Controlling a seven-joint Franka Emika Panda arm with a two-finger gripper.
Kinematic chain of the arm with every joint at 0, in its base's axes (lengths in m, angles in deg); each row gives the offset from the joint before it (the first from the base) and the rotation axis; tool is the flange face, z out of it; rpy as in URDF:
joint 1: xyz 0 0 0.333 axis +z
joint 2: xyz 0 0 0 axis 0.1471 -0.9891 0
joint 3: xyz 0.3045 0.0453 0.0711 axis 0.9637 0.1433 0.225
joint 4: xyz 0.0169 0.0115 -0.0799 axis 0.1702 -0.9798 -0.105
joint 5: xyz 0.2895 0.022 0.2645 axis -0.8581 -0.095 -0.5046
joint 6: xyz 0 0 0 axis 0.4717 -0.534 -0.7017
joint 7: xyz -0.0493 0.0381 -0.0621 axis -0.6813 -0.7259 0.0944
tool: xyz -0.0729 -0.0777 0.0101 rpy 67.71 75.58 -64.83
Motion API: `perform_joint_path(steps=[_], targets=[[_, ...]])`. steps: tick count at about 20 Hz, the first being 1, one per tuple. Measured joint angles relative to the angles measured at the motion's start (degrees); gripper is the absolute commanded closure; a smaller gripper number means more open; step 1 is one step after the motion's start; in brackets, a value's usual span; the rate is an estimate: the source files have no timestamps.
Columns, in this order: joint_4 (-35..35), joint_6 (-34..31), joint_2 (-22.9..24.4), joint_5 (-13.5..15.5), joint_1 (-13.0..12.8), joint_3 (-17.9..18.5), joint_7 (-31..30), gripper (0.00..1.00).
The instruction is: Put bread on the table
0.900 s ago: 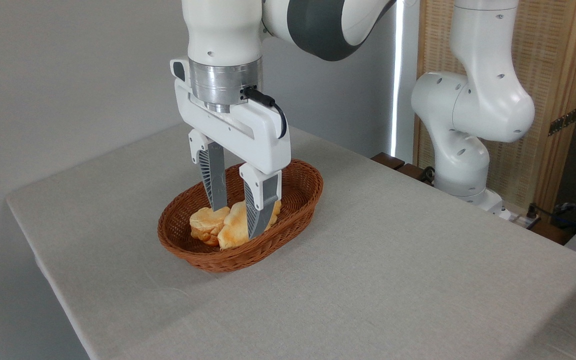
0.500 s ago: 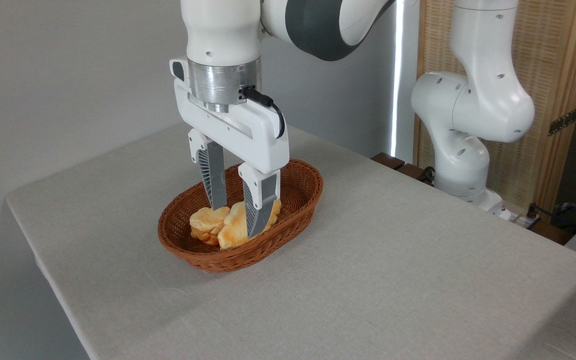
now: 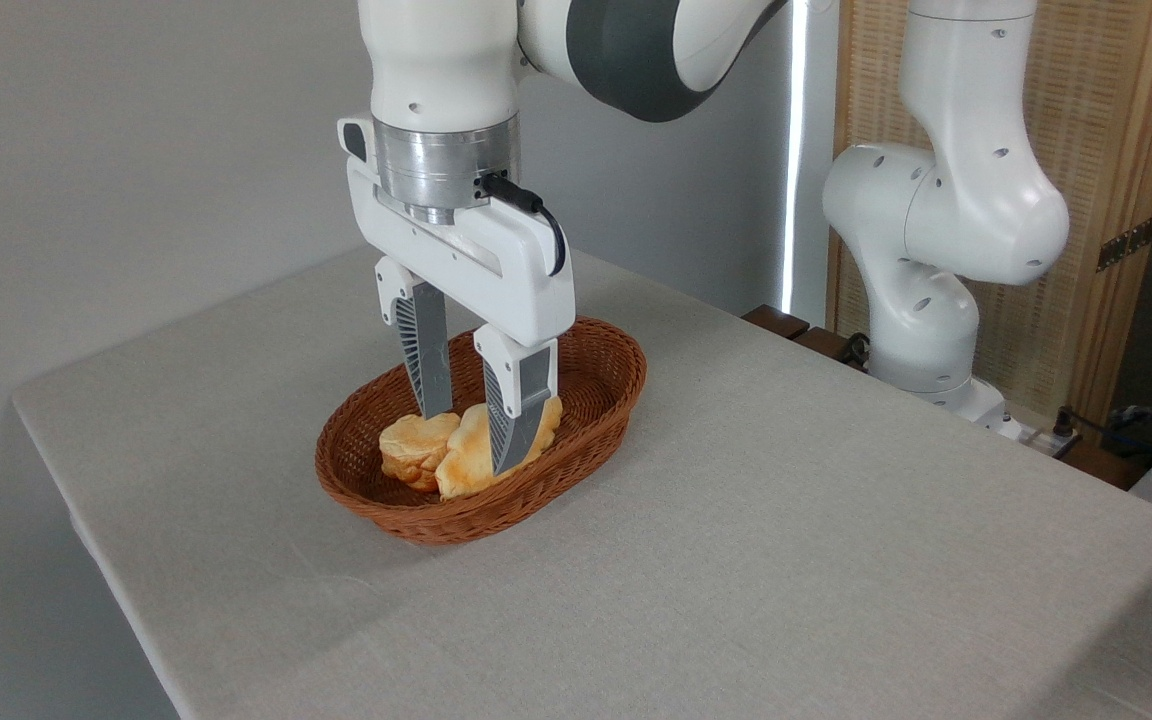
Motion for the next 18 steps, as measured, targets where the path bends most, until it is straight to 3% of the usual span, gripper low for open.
perform_joint_path(steps=[10,18], targets=[[-0.89,-0.12,-0.06,0.00,-0.69,-0.17,0.00,0.00],[-5.70,-0.12,1.38,0.00,-4.46,-0.51,-0.01,0.00]])
